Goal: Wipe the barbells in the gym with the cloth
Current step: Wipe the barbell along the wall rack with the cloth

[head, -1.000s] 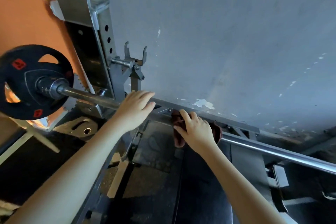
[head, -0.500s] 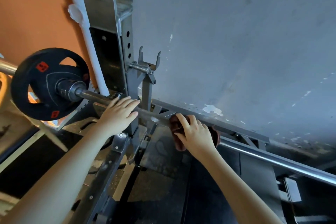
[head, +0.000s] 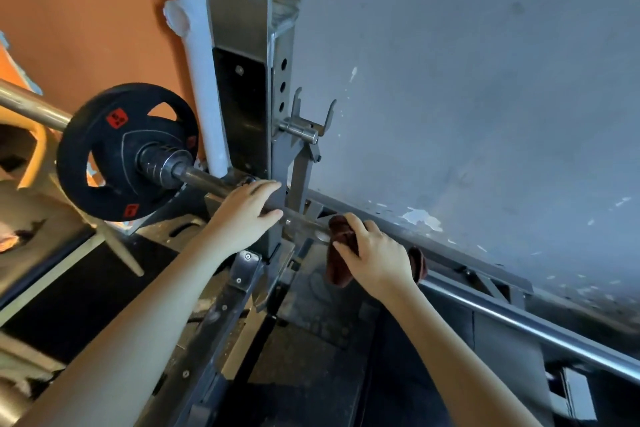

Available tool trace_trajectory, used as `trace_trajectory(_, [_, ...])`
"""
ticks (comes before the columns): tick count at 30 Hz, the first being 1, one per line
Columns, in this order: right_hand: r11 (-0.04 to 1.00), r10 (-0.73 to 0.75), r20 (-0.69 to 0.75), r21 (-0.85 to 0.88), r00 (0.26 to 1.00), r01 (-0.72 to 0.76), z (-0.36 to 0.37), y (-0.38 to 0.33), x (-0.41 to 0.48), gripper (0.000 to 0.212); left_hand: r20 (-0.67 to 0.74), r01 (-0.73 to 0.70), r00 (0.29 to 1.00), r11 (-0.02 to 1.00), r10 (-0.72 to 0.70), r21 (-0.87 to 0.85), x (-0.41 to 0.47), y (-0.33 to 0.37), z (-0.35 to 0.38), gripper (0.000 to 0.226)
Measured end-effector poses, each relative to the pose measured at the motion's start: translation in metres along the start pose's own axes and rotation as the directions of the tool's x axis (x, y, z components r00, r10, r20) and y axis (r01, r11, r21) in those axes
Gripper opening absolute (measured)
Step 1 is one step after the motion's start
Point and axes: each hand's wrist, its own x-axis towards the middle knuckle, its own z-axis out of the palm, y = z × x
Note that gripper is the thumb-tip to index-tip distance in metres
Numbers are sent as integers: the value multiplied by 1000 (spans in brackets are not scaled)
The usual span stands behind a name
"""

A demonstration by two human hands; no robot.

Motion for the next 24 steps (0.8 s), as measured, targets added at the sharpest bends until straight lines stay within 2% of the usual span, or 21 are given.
trace_trajectory(3, [998, -29, -84, -57, 996, 24, 8, 2, -10, 60, -24, -21, 999, 997, 23, 79, -2, -21, -4, 50])
trace_trajectory(6, [999, 20, -65, -45, 998, -23, 12, -13, 8, 68, -43, -107, 992, 978, 116, 181, -4, -36, 7, 50])
trace_trajectory(12, [997, -48, -89, -63, 995, 42, 14, -39, 32, 60, -107, -139, 978, 937, 181, 319, -3, -44, 17, 50])
trace_trajectory(14, [997, -47, -148, -61, 988, 38, 19, -36, 25, 57, -119, -135, 975, 930, 186, 342, -5, -43, 18, 50])
trace_trajectory(18, [976, -116, -311, -212, 943, 51, 33, -34, 14, 50, -155, -131, 968, 923, 199, 362, -6, -40, 20, 47])
trace_trajectory(20, [987, -61, -256, -157, 965, 21, 18, -41, 25, 42, -183, -130, 961, 920, 209, 370, -6, -40, 22, 42])
trace_trajectory(22, [990, 130, -52, 61, 990, -127, 2, -45, 45, 46, -204, -138, 952, 912, 230, 386, -5, -41, 23, 39])
trace_trajectory(24, [936, 242, 94, 241, 966, -258, 0, -46, 58, 53, -207, -144, 949, 910, 239, 390, -5, -41, 23, 37])
